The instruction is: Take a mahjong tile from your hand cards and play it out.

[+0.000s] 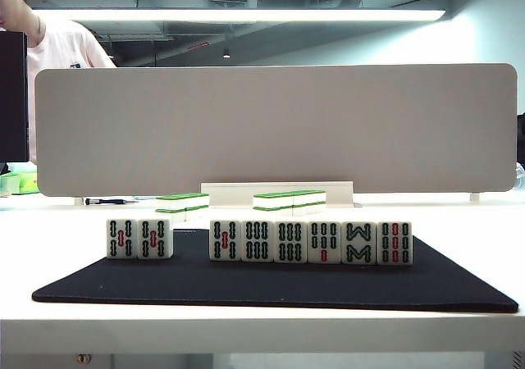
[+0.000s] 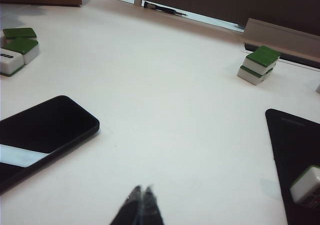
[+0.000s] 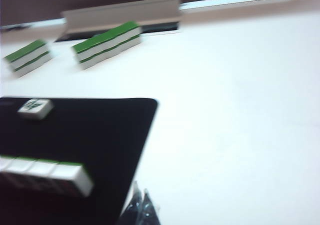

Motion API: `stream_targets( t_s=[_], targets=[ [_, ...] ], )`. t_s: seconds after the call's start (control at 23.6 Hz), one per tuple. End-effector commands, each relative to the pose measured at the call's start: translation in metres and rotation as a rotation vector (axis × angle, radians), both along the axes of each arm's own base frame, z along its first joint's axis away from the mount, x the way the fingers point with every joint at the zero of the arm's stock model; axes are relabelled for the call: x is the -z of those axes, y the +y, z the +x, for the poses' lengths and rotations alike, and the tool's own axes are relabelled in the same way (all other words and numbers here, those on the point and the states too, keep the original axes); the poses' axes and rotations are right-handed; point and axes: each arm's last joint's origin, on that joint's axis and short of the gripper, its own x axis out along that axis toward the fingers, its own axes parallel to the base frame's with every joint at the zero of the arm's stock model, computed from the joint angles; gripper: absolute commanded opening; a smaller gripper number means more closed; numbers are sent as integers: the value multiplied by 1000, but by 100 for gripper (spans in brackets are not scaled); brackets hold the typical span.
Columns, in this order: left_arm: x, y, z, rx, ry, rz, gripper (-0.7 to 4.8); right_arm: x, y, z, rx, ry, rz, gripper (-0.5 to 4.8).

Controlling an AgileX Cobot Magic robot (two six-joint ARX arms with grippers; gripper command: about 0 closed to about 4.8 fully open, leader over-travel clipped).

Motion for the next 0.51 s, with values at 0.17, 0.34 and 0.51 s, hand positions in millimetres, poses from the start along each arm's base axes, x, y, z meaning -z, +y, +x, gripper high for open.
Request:
stream_targets(
  t_s=[0.17,0.34,0.51],
  targets=[
    [1,0,0,6,10,1,-5,17,-6,-4,116,-74,-11,-1],
    [1,0,0,6,10,1,-5,35,-9,-6,166,-127,0,-1],
    [1,0,0,6,10,1,-5,41,-10,-6,178,-139,-1,-1]
  ],
)
